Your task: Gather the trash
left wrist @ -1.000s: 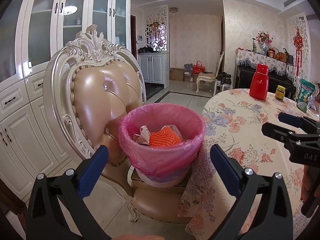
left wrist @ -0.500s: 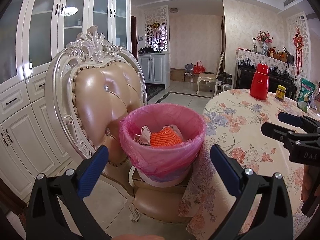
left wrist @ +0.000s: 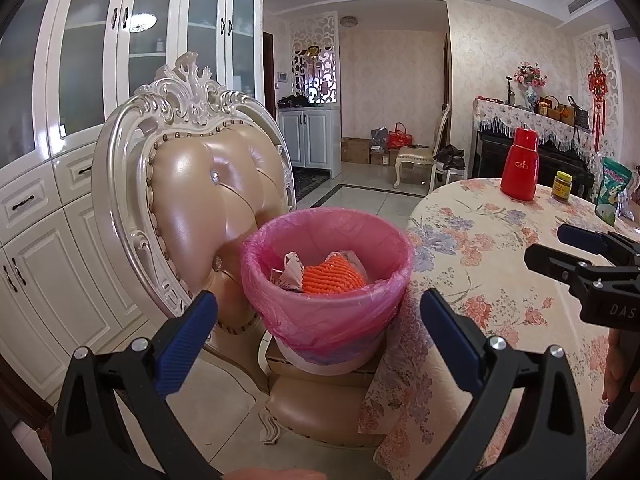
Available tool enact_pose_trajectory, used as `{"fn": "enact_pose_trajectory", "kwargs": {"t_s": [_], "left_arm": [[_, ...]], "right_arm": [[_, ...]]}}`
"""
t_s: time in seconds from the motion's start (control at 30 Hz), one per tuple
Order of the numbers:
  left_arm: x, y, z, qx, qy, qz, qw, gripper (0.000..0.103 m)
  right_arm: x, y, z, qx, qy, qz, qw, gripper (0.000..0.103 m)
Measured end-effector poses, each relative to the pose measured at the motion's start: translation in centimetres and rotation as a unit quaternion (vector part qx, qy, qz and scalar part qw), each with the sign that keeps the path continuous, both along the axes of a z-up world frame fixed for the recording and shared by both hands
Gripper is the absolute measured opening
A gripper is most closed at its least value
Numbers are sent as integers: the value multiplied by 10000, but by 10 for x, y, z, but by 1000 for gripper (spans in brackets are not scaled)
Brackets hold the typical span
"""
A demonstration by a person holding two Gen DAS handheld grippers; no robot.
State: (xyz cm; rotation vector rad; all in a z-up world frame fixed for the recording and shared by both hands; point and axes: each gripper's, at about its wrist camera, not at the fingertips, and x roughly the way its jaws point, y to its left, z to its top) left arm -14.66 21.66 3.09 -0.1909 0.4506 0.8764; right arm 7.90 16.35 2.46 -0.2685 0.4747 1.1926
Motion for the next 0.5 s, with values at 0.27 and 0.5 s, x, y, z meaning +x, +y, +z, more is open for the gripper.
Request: {"fn": "enact_pose_trajectory", "kwargs": {"t_s": [0.27,0.5], "left_arm": [[1,1,0,-1,3,-18,10000,98],[1,0,1,13,15,-46,10000,98]], "right_arm": [[0,0,0,2,-9,2,10000,84],[0,0,0,1,-12,11,10000,84]]}}
